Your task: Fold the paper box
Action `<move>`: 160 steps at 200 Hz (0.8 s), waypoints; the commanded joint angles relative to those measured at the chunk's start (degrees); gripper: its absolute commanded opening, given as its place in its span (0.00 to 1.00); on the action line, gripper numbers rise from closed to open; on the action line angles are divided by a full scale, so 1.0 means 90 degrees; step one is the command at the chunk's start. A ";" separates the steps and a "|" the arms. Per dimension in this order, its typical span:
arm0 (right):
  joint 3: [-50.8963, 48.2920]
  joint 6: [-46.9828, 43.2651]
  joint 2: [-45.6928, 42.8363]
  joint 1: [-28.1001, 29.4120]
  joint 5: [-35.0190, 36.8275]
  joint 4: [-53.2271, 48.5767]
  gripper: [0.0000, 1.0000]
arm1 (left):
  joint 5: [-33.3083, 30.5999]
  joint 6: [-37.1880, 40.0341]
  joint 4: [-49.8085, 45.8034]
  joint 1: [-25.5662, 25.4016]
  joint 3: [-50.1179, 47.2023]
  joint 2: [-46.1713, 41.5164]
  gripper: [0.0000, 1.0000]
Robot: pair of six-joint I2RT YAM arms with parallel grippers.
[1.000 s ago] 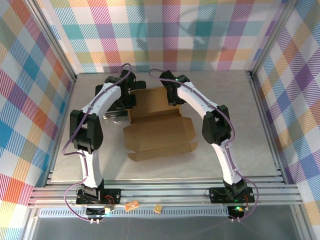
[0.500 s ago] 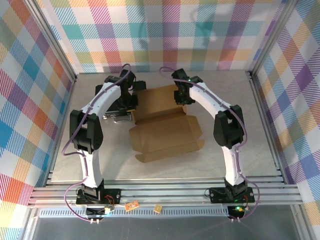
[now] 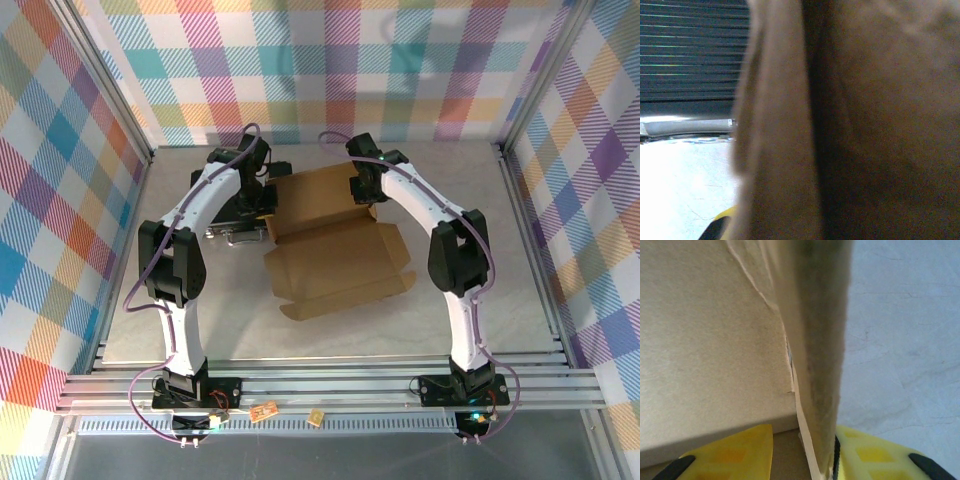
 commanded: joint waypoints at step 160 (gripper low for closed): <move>0.0134 -0.0311 -0.0063 -0.0299 -0.0133 0.0564 0.02 | 0.0335 0.0152 -0.0302 0.0031 0.0383 0.0108 0.00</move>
